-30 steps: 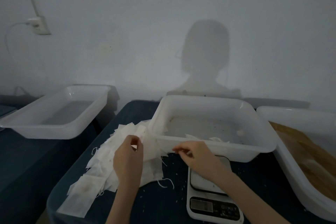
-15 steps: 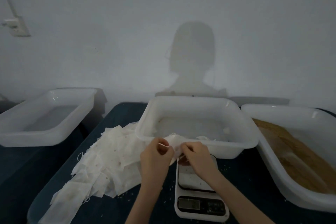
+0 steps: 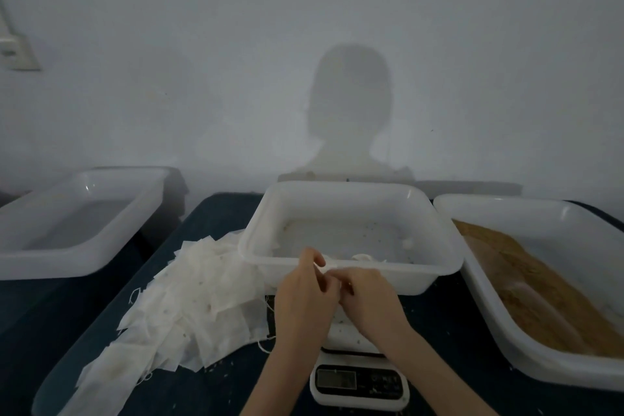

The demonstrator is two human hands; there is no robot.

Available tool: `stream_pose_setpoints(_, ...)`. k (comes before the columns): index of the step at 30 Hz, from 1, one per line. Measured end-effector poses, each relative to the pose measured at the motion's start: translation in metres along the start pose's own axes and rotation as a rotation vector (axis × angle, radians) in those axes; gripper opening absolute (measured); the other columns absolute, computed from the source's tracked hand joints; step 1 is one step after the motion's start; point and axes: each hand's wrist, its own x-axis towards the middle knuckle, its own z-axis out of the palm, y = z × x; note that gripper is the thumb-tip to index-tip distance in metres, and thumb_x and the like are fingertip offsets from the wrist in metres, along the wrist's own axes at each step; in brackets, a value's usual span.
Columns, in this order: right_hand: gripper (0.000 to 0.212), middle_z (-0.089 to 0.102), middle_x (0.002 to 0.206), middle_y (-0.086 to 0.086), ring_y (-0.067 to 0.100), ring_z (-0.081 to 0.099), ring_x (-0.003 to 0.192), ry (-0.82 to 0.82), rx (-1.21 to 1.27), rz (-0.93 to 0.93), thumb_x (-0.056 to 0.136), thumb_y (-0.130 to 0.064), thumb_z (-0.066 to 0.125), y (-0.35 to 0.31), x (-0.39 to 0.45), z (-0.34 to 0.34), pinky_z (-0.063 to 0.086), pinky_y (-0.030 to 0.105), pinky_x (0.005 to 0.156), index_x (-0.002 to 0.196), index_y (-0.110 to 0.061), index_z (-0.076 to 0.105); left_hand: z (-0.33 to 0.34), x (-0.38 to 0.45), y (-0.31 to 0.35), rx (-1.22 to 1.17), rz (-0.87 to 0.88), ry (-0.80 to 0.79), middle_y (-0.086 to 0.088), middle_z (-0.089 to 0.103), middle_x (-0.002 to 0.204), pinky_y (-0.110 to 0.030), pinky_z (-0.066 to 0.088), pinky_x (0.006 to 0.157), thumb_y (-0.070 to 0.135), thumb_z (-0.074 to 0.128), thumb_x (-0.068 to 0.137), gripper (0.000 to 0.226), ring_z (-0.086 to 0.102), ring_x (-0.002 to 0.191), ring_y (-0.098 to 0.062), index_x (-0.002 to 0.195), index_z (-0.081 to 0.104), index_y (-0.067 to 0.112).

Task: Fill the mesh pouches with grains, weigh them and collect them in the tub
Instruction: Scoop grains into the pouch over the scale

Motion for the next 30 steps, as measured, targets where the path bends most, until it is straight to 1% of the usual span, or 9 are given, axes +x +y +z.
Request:
stream_pose_setpoints(4,0.022,0.050,0.063,-0.015,0.004,0.052,0.057,-0.042,0.037,0.063,0.089,-0.016,0.055,0.008,0.008,-0.009,0.044,0.010,0.061,0.078,-0.029,0.069,0.004,0.004,-0.004,-0.105,0.108,-0.074,0.003,0.059,0.063,-0.011,0.043,0.060,0.015,0.063,0.084,0.034,0.056,0.066,-0.005,0.086,0.040,0.040)
stream_pose_setpoints(8,0.011,0.058,0.066,-0.014,0.002,0.053,0.062,-0.010,0.111,0.066,0.084,-0.027,0.065,0.020,0.010,-0.024,0.040,0.011,0.061,0.086,-0.028,0.076,-0.004,0.010,-0.011,-0.247,0.234,-0.220,0.013,0.061,0.085,-0.009,0.045,0.068,0.034,0.069,0.080,0.034,0.057,0.080,0.002,0.099,0.044,0.044)
stream_pose_setpoints(12,0.005,0.055,0.057,-0.025,-0.009,0.053,0.058,0.026,0.144,0.073,0.082,-0.033,0.069,0.028,0.007,-0.041,0.039,0.008,0.056,0.081,-0.035,0.073,-0.008,0.022,-0.014,-0.043,0.316,-0.402,0.034,0.034,0.122,-0.006,0.032,0.086,0.049,0.077,0.062,0.081,0.037,0.106,0.013,0.131,0.034,0.042)
stream_pose_setpoints(14,0.026,0.053,0.052,-0.025,-0.007,0.051,0.055,0.031,0.088,0.051,0.085,-0.031,0.065,0.032,0.005,-0.047,0.036,0.011,0.053,0.062,-0.042,0.060,-0.005,0.026,-0.012,0.034,0.313,-0.522,0.031,0.035,0.126,-0.015,0.034,0.092,0.050,0.077,0.062,0.093,0.037,0.112,0.007,0.139,0.026,0.042)
stream_pose_setpoints(18,0.035,0.053,0.051,-0.024,-0.003,0.049,0.051,0.040,-0.023,0.003,0.085,-0.036,0.063,0.043,-0.004,-0.059,0.036,0.015,0.048,0.054,-0.043,0.051,0.007,0.030,-0.006,0.069,0.327,-0.535,0.020,0.061,0.110,-0.025,0.050,0.083,0.051,0.069,0.070,0.063,0.058,0.092,0.002,0.126,0.040,0.044)
stream_pose_setpoints(20,0.014,0.055,0.057,-0.017,0.001,0.049,0.053,0.037,-0.021,0.001,0.082,-0.039,0.065,0.049,-0.008,-0.066,0.036,0.014,0.050,0.068,-0.040,0.064,0.013,0.031,-0.003,0.081,0.332,-0.506,0.016,0.065,0.098,-0.020,0.050,0.074,0.054,0.065,0.073,0.047,0.059,0.083,0.003,0.116,0.050,0.039)
stream_pose_setpoints(23,0.028,0.057,0.058,-0.022,0.000,0.055,0.058,0.062,0.058,-0.005,0.080,-0.027,0.065,0.060,-0.013,-0.075,0.050,0.024,0.059,0.062,-0.046,0.057,0.023,0.034,0.001,0.126,0.357,-0.484,0.014,0.064,0.085,-0.009,0.042,0.061,0.048,0.065,0.079,0.028,0.057,0.074,0.002,0.100,0.057,0.031)
stream_pose_setpoints(26,0.019,0.061,0.088,-0.041,-0.011,0.060,0.089,0.034,0.274,-0.003,0.083,-0.027,0.069,0.073,-0.021,-0.089,0.050,0.010,0.075,0.087,-0.045,0.070,0.033,0.036,0.007,0.106,0.361,-0.506,0.011,0.066,0.085,-0.017,0.047,0.061,0.042,0.066,0.080,0.025,0.059,0.074,-0.003,0.096,0.060,0.024)
stream_pose_setpoints(30,0.012,0.060,0.108,-0.031,-0.012,0.056,0.098,0.141,0.310,0.076,0.087,-0.029,0.065,0.111,-0.035,-0.121,0.045,0.005,0.076,0.090,-0.037,0.073,0.042,0.035,0.009,0.079,0.346,-0.546,0.012,0.065,0.086,-0.019,0.047,0.062,0.041,0.065,0.082,0.025,0.061,0.076,-0.004,0.101,0.059,0.025)
